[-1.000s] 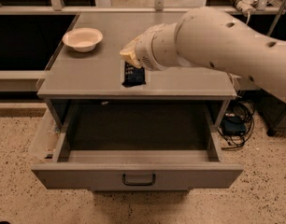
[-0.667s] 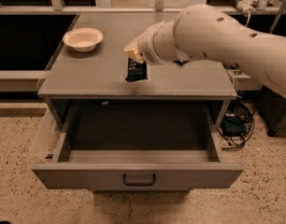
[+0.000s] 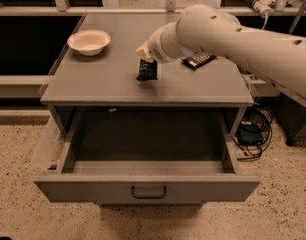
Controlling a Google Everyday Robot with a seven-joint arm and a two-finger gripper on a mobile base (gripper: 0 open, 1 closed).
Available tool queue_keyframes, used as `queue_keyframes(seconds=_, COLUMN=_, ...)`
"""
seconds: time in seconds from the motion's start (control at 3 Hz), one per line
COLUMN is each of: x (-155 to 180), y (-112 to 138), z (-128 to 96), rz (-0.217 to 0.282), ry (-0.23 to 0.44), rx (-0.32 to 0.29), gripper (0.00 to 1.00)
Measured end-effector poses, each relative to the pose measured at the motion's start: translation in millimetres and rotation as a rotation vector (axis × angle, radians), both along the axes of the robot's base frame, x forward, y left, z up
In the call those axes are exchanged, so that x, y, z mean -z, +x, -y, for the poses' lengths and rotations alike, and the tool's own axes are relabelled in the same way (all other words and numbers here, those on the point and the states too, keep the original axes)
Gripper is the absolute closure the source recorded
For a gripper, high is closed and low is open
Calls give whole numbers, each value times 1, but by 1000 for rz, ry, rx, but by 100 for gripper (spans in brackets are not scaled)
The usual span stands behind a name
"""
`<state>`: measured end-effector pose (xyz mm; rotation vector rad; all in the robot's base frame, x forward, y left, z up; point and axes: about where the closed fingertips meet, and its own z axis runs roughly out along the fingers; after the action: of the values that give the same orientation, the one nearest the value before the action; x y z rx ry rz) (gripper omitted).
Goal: Pick rxbar blueberry from top drawer and place on counter
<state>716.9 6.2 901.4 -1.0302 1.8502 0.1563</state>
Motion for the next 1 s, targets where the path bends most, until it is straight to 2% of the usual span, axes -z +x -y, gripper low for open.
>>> queue_keyframes(seconds=0.33, x=14, y=17, z=5, rz=-29, ry=-4, rx=31, gripper=100)
queue_keyframes(seconds=0.67, x=19, y=23, z=7, rz=-40, ry=-5, rx=43, gripper=95)
queue_keyframes(seconds=1.0, x=19, y=23, z=7, rz=-40, ry=-5, rx=43, gripper=72)
